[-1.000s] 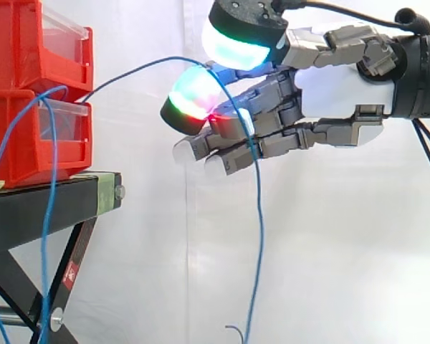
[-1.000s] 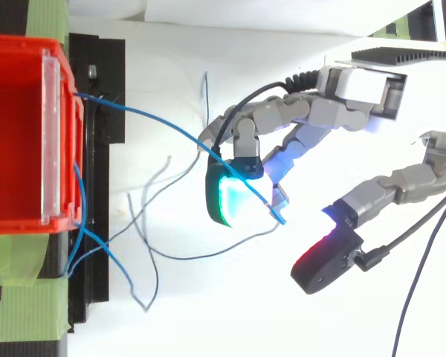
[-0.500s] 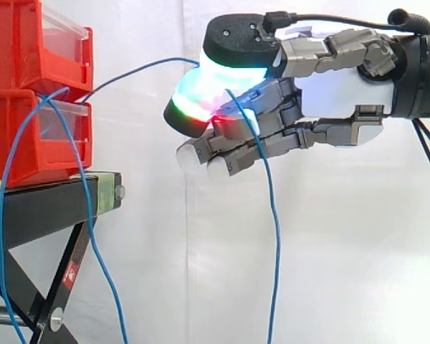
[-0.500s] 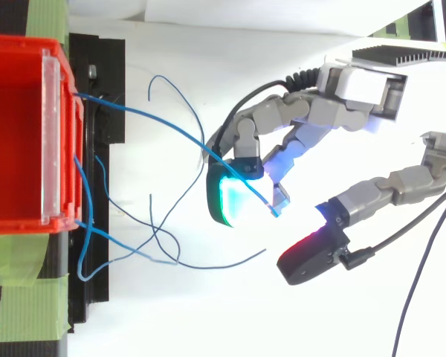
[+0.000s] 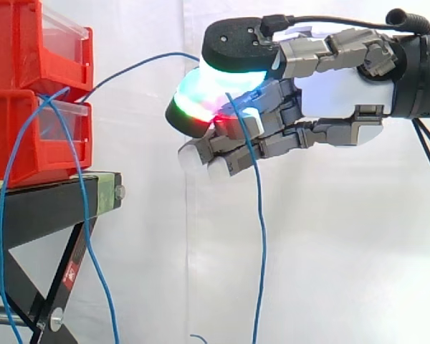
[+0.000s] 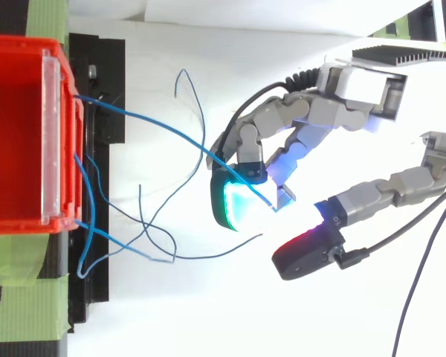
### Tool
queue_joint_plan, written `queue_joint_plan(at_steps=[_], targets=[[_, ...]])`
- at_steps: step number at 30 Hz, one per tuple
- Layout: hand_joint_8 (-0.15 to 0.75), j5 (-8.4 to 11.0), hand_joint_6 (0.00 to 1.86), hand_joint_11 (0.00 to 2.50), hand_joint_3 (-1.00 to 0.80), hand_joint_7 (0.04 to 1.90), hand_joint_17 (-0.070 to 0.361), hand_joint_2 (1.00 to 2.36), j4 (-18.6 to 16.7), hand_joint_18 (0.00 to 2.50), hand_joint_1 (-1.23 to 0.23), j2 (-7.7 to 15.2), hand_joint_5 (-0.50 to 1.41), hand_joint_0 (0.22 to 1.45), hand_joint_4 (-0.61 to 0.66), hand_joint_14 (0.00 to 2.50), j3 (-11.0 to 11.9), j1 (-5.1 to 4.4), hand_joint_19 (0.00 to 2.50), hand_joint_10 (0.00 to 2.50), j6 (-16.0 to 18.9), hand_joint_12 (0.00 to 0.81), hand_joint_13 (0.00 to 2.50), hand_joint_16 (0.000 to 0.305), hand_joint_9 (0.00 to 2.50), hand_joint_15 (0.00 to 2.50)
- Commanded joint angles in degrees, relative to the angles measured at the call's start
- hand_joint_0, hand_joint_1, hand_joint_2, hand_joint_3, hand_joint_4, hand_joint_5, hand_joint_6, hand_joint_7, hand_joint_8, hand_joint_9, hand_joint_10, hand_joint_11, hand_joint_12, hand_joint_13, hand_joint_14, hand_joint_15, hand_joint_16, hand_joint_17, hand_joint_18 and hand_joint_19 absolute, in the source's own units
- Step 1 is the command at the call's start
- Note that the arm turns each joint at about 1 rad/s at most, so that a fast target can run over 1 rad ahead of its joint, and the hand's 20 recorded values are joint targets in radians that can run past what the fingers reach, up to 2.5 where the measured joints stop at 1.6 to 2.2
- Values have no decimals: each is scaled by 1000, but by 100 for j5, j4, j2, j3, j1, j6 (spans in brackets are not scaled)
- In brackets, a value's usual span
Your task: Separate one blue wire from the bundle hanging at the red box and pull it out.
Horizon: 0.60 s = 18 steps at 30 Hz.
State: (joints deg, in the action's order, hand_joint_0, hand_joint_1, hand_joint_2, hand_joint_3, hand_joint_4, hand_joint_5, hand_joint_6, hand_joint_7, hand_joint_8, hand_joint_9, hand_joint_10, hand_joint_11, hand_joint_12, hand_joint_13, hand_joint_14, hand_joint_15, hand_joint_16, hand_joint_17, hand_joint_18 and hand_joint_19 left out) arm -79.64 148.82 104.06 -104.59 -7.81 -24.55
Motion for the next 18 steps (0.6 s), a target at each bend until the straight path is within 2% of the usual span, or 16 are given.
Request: queue_joint_plan(at_steps=[1, 18], targets=[[277, 1, 823, 1518, -59, 1213, 105, 1030, -2, 348, -733, 0, -159, 596, 82, 22, 0, -1, 607, 14, -6, 315, 436, 47, 1000, 609], [282, -25, 833, 1521, -12, 1232, 105, 1031, 112, 359, -735, 0, -150, 602, 77, 22, 0, -10, 588, 14, 11, 327, 435, 47, 1021, 604]])
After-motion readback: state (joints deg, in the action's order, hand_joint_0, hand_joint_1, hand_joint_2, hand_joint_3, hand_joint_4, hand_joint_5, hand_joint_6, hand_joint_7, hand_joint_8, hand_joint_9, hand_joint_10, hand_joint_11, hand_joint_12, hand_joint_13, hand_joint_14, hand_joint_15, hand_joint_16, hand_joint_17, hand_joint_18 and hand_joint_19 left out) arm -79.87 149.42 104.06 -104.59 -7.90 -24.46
